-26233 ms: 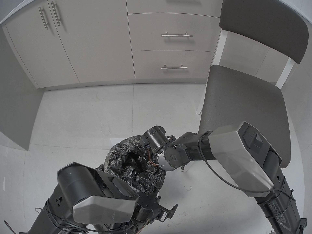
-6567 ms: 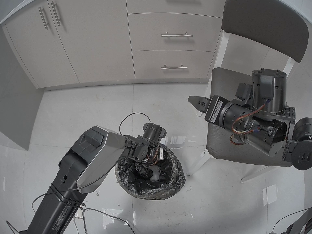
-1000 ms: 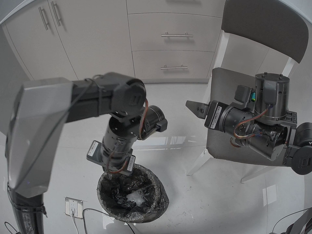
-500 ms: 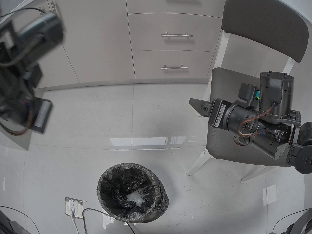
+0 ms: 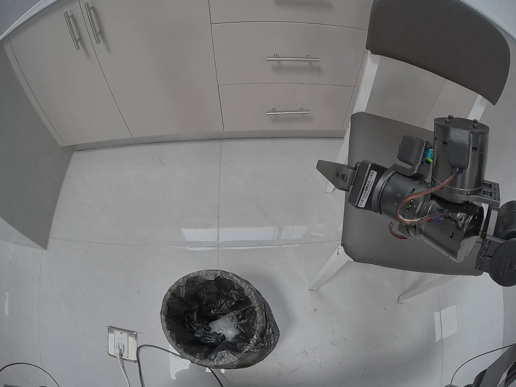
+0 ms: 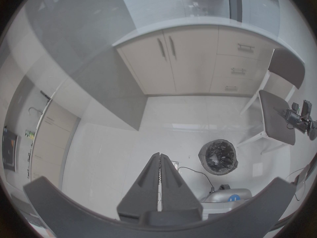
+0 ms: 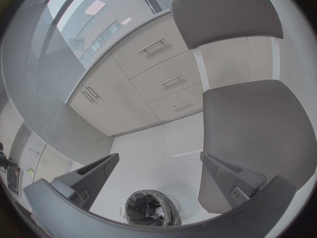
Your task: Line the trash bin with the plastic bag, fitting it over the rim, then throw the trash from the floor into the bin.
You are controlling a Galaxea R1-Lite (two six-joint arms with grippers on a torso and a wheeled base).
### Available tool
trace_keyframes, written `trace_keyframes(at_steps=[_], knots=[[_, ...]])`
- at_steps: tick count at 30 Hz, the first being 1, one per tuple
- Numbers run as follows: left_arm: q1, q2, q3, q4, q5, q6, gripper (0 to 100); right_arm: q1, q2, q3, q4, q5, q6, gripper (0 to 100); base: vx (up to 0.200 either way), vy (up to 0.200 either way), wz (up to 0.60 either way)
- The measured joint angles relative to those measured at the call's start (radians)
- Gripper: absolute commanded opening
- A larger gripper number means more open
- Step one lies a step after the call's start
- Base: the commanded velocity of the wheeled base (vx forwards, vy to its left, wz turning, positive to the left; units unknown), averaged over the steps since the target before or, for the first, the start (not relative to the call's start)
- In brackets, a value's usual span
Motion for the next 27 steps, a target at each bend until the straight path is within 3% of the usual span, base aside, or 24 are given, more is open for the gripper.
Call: trace_keyframes(at_steps=[7, 13, 21, 27], knots=[[0.130, -0.356, 0.221, -0.074, -0.043, 0.078, 0, -0.002, -0.018, 0.005, 0.001, -0.007, -0.003, 100, 0.000, 0.000, 0.00], [0.206, -0.620, 0.499, -0.234, -0.086, 0.090, 0, -0.030, -0.091, 0.025, 0.005, -0.011, -0.056, 100, 0.000, 0.000, 0.00], [0.254, -0.796, 0.902, -0.625, -0.127, 0.121, 0, -0.133, -0.293, 0.071, 0.034, -0.013, -0.184, 100, 0.000, 0.000, 0.00], [0.270, -0.852, 1.204, -0.969, -0.187, 0.191, 0, -0.209, -0.517, 0.096, 0.172, -0.011, -0.285, 100, 0.000, 0.000, 0.00]])
